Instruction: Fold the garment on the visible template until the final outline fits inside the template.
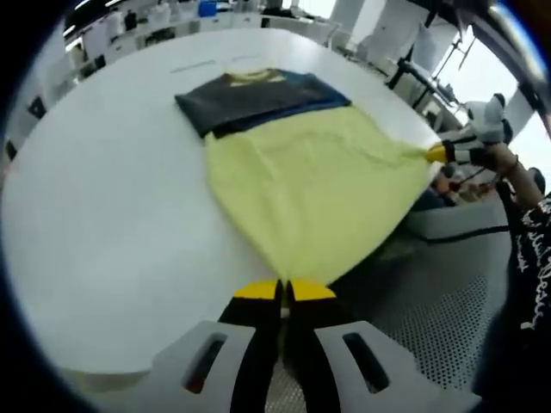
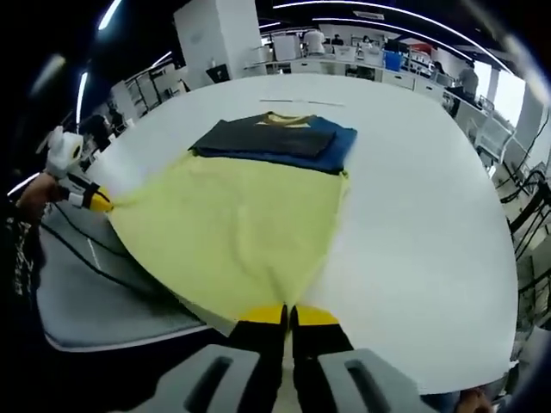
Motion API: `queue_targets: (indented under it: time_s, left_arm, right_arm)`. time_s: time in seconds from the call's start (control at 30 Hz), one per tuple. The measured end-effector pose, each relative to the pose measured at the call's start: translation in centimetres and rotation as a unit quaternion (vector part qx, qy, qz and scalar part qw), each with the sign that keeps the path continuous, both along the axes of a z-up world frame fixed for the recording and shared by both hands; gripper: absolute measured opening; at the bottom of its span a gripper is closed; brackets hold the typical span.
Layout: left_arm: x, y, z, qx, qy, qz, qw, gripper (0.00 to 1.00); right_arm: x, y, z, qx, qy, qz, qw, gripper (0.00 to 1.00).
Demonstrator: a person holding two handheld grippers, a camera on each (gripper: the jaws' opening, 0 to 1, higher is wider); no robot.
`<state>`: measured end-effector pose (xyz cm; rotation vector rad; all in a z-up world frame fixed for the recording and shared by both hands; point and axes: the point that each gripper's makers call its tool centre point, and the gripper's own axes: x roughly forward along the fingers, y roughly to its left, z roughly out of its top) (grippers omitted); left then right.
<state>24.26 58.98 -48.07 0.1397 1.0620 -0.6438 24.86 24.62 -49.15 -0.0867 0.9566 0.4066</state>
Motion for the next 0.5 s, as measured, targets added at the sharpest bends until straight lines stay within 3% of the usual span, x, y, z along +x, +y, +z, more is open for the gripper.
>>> queue_targets:
  time_s: [0.5]
  left_arm:
    - [3.7,-0.3,4.1,-0.015,-0.058,0.011,0.9982,0.0]
  right_arm:
    - [3.7,-0.2,3.9,-0.009,-0.051,0.011,0.9986,0.0]
